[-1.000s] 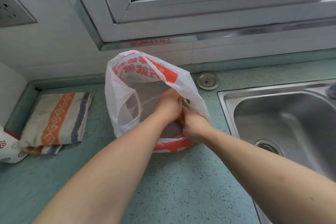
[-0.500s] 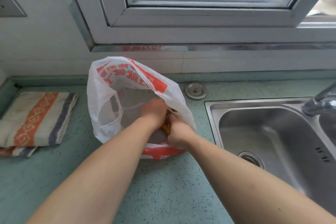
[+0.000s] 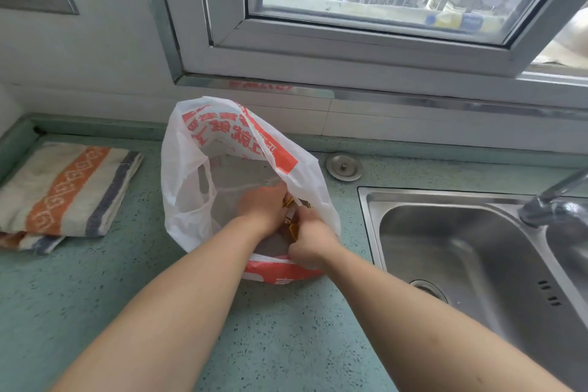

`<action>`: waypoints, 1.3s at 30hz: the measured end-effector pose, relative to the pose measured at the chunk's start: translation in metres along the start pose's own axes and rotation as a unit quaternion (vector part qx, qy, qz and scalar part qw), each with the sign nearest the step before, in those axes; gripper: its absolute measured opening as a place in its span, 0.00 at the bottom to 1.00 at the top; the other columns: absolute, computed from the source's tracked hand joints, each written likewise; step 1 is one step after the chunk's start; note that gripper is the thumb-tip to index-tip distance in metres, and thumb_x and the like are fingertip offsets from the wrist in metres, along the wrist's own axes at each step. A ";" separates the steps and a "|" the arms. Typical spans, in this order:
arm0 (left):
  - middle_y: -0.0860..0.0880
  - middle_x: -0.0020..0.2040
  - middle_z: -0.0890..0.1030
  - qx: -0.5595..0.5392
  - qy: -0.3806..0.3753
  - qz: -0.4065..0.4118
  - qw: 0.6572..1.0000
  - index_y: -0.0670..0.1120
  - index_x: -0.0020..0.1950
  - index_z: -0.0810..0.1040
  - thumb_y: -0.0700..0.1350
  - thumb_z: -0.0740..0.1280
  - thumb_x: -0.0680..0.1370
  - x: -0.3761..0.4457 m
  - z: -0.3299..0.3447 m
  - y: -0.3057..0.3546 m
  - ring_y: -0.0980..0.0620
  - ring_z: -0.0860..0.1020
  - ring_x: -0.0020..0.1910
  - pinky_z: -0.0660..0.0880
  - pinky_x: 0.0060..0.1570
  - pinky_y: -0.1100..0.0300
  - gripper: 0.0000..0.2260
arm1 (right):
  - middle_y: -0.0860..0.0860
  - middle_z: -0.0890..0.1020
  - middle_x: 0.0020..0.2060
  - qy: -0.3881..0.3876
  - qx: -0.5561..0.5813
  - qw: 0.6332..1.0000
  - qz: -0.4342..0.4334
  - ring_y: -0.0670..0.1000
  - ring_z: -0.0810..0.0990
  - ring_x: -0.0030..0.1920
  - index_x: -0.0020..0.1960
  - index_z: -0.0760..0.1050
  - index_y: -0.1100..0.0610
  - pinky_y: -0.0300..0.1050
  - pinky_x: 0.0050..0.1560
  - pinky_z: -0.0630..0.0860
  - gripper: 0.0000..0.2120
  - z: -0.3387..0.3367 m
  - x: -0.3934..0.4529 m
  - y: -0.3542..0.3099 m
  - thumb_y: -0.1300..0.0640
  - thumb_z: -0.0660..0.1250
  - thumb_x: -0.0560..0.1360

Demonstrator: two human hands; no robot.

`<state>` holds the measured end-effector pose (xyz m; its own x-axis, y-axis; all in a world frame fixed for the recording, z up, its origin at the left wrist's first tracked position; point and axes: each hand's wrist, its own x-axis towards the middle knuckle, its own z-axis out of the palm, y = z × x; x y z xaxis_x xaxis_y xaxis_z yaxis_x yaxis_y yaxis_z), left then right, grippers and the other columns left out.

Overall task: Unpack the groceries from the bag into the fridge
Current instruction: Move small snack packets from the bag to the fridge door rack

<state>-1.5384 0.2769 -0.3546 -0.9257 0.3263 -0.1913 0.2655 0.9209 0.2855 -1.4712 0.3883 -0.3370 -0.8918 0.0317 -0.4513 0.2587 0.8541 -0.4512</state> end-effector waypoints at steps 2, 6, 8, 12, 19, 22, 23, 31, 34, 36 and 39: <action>0.46 0.51 0.80 -0.015 0.015 -0.004 1.000 0.50 0.46 0.70 0.48 0.61 0.79 -0.003 0.000 0.001 0.42 0.77 0.51 0.70 0.44 0.55 0.04 | 0.54 0.73 0.49 0.009 0.024 1.000 0.012 0.56 0.74 0.53 0.58 0.66 0.55 0.44 0.47 0.69 0.18 -0.004 -0.002 0.005 0.62 0.64 0.70; 0.46 0.50 0.80 -0.019 0.009 0.032 0.999 0.50 0.47 0.71 0.42 0.64 0.74 -0.011 -0.003 -0.006 0.41 0.77 0.50 0.72 0.44 0.54 0.04 | 0.53 0.70 0.48 0.035 0.038 0.999 0.014 0.55 0.72 0.53 0.59 0.65 0.53 0.42 0.49 0.68 0.20 -0.014 -0.002 0.013 0.62 0.63 0.69; 0.46 0.51 0.79 -0.009 -0.009 0.047 0.999 0.51 0.48 0.70 0.41 0.65 0.73 -0.016 -0.006 -0.014 0.42 0.77 0.51 0.68 0.41 0.56 0.08 | 0.51 0.71 0.44 0.024 0.042 0.999 0.006 0.51 0.72 0.47 0.61 0.64 0.52 0.41 0.46 0.72 0.20 -0.019 -0.001 0.011 0.63 0.61 0.71; 0.48 0.63 0.76 0.046 -0.029 0.076 0.996 0.53 0.64 0.71 0.45 0.64 0.76 -0.027 -0.007 -0.025 0.44 0.74 0.60 0.68 0.54 0.54 0.17 | 0.53 0.76 0.34 -0.035 0.123 0.991 0.049 0.51 0.77 0.35 0.53 0.70 0.60 0.40 0.33 0.77 0.10 -0.025 0.003 0.010 0.66 0.56 0.74; 0.43 0.59 0.78 -0.099 -0.043 -0.004 0.994 0.45 0.56 0.74 0.45 0.55 0.81 -0.034 -0.015 -0.028 0.45 0.75 0.54 0.67 0.48 0.56 0.10 | 0.57 0.78 0.45 -0.036 0.204 0.977 0.059 0.55 0.77 0.43 0.55 0.72 0.58 0.46 0.42 0.75 0.11 -0.025 0.011 0.018 0.61 0.55 0.75; 0.42 0.57 0.79 -0.165 -0.029 -0.042 0.985 0.44 0.61 0.74 0.47 0.54 0.82 -0.041 -0.028 -0.025 0.43 0.76 0.54 0.69 0.48 0.55 0.14 | 0.56 0.79 0.40 -0.046 0.246 0.966 0.063 0.53 0.77 0.34 0.59 0.70 0.58 0.42 0.35 0.71 0.12 -0.032 0.004 0.011 0.60 0.54 0.77; 0.42 0.57 0.79 -0.174 -0.018 -0.046 0.984 0.44 0.62 0.74 0.48 0.54 0.82 -0.044 -0.033 -0.023 0.42 0.76 0.55 0.70 0.49 0.54 0.14 | 0.56 0.79 0.39 -0.047 0.253 0.964 0.058 0.52 0.78 0.32 0.60 0.70 0.58 0.40 0.33 0.71 0.12 -0.035 0.002 0.008 0.59 0.54 0.78; 0.47 0.52 0.82 -0.193 0.061 -0.054 0.978 0.49 0.55 0.78 0.54 0.57 0.81 -0.080 -0.098 -0.007 0.45 0.78 0.53 0.70 0.48 0.56 0.13 | 0.54 0.70 0.36 -0.053 0.321 0.945 0.014 0.51 0.69 0.29 0.55 0.74 0.57 0.37 0.23 0.63 0.10 -0.071 -0.027 -0.020 0.57 0.56 0.79; 0.49 0.55 0.82 -0.166 0.093 -0.040 0.981 0.52 0.56 0.80 0.57 0.58 0.80 -0.088 -0.128 -0.002 0.46 0.78 0.56 0.73 0.55 0.54 0.15 | 0.53 0.69 0.34 -0.042 0.298 0.954 0.004 0.51 0.65 0.26 0.48 0.73 0.54 0.36 0.25 0.56 0.10 -0.095 -0.042 -0.025 0.52 0.55 0.78; 0.50 0.58 0.81 -0.165 0.090 -0.031 0.982 0.54 0.59 0.80 0.57 0.59 0.79 -0.093 -0.143 0.002 0.46 0.77 0.58 0.73 0.59 0.52 0.15 | 0.52 0.69 0.33 -0.042 0.276 0.960 0.011 0.50 0.63 0.26 0.42 0.71 0.53 0.37 0.27 0.54 0.11 -0.109 -0.054 -0.026 0.49 0.55 0.77; 0.50 0.59 0.81 -0.166 0.081 -0.001 0.983 0.53 0.61 0.79 0.56 0.59 0.80 -0.097 -0.157 0.007 0.48 0.77 0.59 0.73 0.61 0.51 0.15 | 0.51 0.70 0.32 -0.012 0.246 0.969 0.021 0.49 0.64 0.25 0.41 0.72 0.55 0.36 0.25 0.55 0.14 -0.127 -0.074 -0.029 0.48 0.54 0.79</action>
<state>-1.4890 0.2184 -0.1860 -0.9638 0.2621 -0.0486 0.1862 0.7923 0.5811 -1.4603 0.4270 -0.1927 -0.8697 0.0436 -0.4917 0.4449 0.5010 -0.7424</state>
